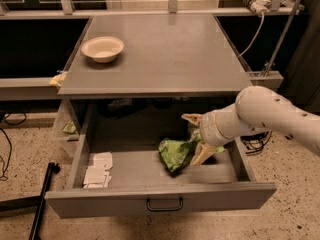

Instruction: Pick green rice chip bag from top drawer and place on counter

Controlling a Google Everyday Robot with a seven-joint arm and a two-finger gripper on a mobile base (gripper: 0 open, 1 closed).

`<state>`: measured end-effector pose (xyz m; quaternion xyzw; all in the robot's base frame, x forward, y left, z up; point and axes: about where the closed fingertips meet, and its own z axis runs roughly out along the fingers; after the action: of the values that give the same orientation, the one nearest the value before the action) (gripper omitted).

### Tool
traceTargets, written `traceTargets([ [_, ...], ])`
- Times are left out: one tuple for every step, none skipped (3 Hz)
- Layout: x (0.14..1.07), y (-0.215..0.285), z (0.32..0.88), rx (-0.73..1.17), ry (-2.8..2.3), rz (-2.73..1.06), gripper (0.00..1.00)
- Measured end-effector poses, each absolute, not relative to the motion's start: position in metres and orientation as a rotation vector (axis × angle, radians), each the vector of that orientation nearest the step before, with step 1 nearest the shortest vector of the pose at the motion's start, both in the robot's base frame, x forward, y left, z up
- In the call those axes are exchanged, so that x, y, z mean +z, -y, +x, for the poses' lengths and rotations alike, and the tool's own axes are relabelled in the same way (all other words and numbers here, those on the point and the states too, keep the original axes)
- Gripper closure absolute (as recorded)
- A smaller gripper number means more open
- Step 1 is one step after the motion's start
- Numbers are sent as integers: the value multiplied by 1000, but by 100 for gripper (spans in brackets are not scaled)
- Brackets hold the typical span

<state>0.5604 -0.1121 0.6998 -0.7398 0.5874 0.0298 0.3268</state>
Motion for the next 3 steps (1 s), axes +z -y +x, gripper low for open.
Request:
traceTargets([
  [678, 115, 570, 83, -1547, -1956, 21],
  [659, 117, 580, 89, -1557, -1976, 24],
  [646, 116, 585, 95, -1562, -2006, 42],
])
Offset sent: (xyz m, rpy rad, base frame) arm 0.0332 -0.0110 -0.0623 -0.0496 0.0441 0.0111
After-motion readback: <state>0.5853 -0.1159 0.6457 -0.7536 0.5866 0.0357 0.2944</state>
